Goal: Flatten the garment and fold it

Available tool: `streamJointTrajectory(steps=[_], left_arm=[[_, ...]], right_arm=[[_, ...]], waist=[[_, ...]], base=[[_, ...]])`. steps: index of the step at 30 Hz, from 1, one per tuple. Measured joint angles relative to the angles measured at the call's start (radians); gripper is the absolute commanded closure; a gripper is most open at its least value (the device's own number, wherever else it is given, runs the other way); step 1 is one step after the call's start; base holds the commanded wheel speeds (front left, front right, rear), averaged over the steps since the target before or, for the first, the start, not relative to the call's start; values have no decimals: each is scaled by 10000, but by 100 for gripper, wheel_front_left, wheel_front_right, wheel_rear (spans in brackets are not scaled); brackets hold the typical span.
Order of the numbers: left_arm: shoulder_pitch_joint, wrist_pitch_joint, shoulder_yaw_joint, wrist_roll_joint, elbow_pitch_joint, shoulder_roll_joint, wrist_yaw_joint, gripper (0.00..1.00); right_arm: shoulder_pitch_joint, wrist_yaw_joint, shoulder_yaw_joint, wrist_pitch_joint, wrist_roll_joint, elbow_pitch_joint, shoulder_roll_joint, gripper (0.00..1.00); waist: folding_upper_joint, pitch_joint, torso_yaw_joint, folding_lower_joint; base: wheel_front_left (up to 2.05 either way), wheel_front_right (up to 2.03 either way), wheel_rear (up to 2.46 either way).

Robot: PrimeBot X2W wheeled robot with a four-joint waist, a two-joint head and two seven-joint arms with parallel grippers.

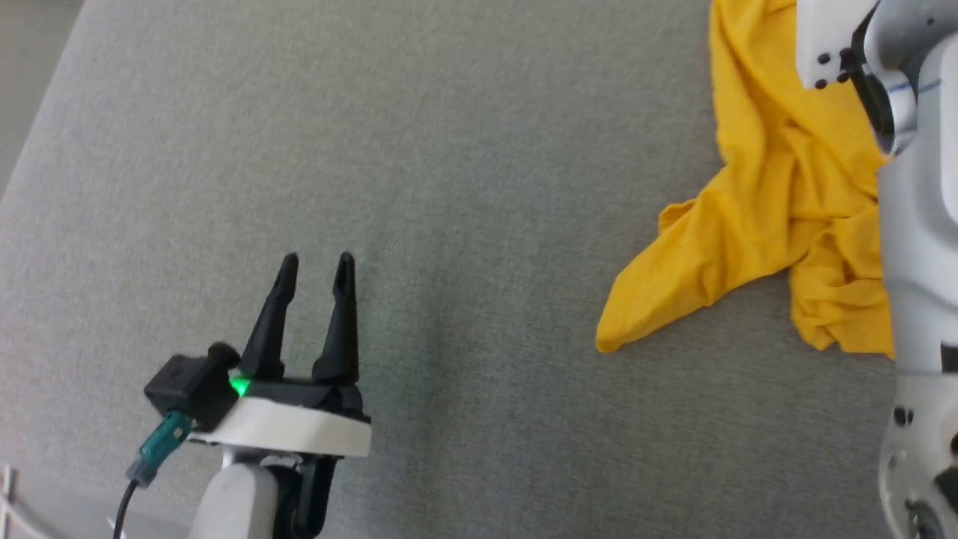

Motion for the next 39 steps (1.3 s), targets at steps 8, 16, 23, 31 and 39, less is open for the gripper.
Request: streamJointTrajectory(steps=[8,16,23,31,39], left_arm=[[858,0,602,407,-265,10,0,0],[1562,0,723,541,-579,10,0,0],[2183,0,1022,734,-784,6,0,0],[2373,2,809,907,-777,165,0,0],[-375,2357,-1871,1041,-320,1432,-2,0]], right_arm=[[3267,0,-545,-625,1198,-3942,73,0],[8308,-2,-2324,-1509,1902,-7869,591,0],[11534,-2,-3152,-3705,3883,-7639,585,0],[12221,-2,-2746,-5068,4506,-6527,598,0],[11837,-2,-2963,-5158,4335,-6684,598,0]], waist=[[0,-1019,-632,-3],[0,-1855,-1239,-4],[0,-2347,-1733,-3],[0,-2659,-2350,-2],[0,-2388,-2467,0]], base=[[0,0,0],[0,0,0],[0,0,0],[0,0,0],[0,0,0]])
